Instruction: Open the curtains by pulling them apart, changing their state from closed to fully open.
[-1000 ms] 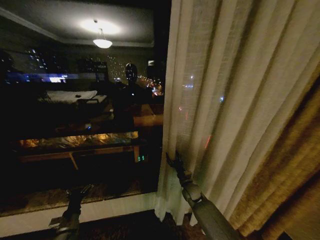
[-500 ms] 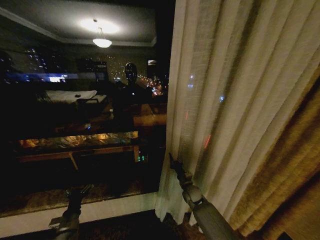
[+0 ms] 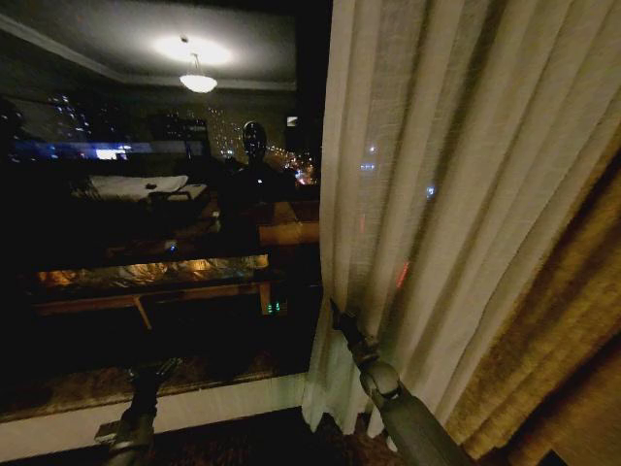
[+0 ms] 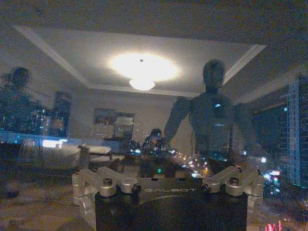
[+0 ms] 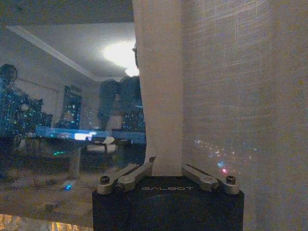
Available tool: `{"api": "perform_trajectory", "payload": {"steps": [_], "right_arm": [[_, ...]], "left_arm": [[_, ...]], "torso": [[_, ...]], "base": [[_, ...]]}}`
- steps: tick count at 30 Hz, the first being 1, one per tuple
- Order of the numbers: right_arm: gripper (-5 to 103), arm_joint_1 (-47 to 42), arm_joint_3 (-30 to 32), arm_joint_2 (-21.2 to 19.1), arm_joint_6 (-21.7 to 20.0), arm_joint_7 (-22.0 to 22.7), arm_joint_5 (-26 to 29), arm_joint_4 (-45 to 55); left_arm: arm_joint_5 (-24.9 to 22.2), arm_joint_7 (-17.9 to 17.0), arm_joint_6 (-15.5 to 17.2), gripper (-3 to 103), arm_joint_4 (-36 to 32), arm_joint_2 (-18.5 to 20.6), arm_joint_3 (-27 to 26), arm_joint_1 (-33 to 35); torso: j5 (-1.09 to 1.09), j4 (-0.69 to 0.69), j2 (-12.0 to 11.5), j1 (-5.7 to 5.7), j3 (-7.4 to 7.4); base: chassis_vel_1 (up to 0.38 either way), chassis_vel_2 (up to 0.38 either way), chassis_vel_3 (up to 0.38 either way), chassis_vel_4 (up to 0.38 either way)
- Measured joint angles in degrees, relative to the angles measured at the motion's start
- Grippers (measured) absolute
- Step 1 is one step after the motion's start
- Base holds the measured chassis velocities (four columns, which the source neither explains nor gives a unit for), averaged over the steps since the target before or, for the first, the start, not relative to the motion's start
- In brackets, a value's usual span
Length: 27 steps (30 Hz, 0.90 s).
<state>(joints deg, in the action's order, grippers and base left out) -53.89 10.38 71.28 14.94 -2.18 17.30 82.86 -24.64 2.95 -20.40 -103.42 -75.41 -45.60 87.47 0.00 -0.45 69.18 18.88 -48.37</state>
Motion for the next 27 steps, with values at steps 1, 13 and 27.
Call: {"api": "perform_trajectory", "payload": {"steps": [1, 13, 27], "right_arm": [[0, -0.1, 0.2, 0.0, 0.2, -0.2, 0.1, 0.0], [0, -0.5, 0.7, -0.4, 0.5, -0.4, 1.1, 0.1], [0, -0.3, 1.1, -0.3, 2.7, -0.5, 0.3, -1.3]], "left_arm": [[0.0, 0.0, 0.0, 100, 0.0, 0.0, 0.0, 0.0], [0.0, 0.0, 0.0, 100, 0.0, 0.0, 0.0, 0.0], [0.0, 0.0, 0.0, 100, 0.0, 0.0, 0.0, 0.0]], "torso": [[0.0, 0.0, 0.0, 0.0, 0.0], [0.0, -0.01, 0.0, 0.0, 0.0], [-0.01, -0.01, 0.0, 0.0, 0.0]], "base": [[-0.034, -0.06, 0.058, 0.049], [-0.153, -0.153, 0.164, 0.15], [-0.315, -0.324, 0.312, 0.322]]}}
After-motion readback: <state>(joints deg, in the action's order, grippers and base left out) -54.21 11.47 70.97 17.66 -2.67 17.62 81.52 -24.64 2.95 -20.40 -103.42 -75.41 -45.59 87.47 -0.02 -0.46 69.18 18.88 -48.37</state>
